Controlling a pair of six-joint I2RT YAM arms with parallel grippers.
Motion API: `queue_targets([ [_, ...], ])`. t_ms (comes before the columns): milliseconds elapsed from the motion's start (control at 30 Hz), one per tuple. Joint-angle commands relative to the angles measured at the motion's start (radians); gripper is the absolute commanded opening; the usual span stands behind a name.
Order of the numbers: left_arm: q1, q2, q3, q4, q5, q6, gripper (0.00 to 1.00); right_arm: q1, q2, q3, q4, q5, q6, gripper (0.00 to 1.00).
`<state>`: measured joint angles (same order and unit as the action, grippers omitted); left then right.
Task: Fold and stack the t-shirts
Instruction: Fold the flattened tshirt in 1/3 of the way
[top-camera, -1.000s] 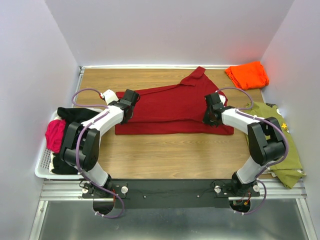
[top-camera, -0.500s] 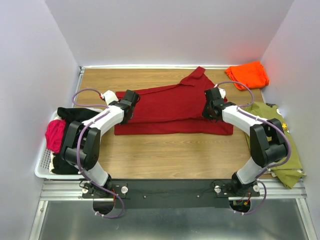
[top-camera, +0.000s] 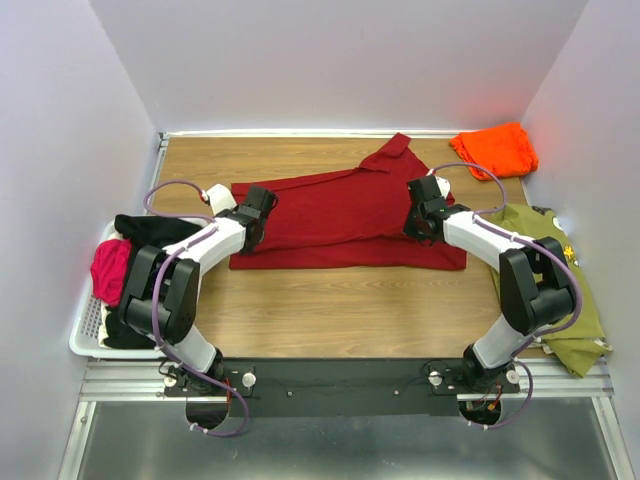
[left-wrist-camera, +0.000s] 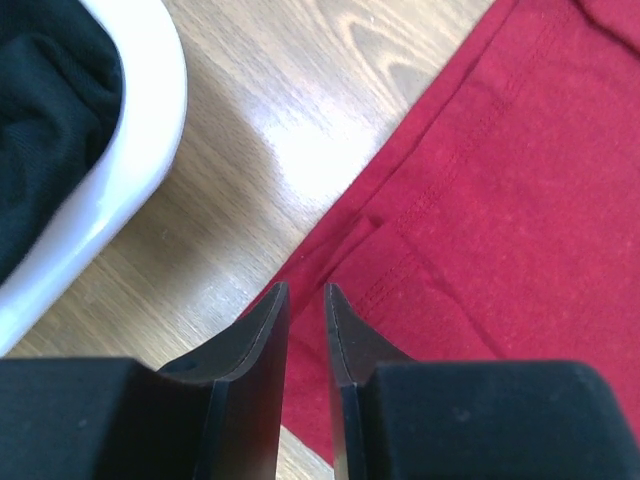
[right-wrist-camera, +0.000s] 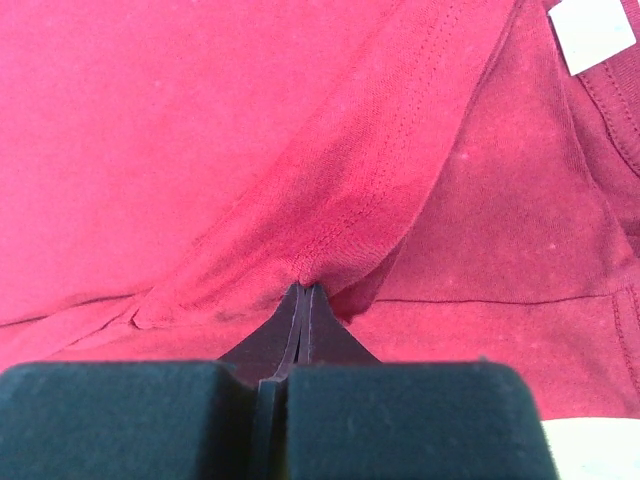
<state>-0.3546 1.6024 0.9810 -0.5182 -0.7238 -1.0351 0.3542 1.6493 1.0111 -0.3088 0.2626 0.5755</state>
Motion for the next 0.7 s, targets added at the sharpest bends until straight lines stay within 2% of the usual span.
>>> queue_targets([
  [0, 0.005, -0.048, -0.065, 0.055, 0.07, 0.052, 0.29, 0.006, -0.025, 0.001, -0.026, 0.038, 0.0, 0.01],
  [133, 0.005, -0.081, -0.125, 0.119, 0.13, 0.073, 0.32, 0.006, -0.029, 0.0, -0.026, 0.041, 0.0, 0.01],
  [400, 0.006, -0.041, -0.127, 0.187, 0.165, 0.113, 0.43, 0.008, -0.029, -0.003, -0.029, 0.038, 0.001, 0.01],
  [667, 0.019, 0.008, -0.123, 0.178, 0.172, 0.101, 0.42, 0.008, -0.036, -0.008, -0.032, 0.056, 0.003, 0.01],
])
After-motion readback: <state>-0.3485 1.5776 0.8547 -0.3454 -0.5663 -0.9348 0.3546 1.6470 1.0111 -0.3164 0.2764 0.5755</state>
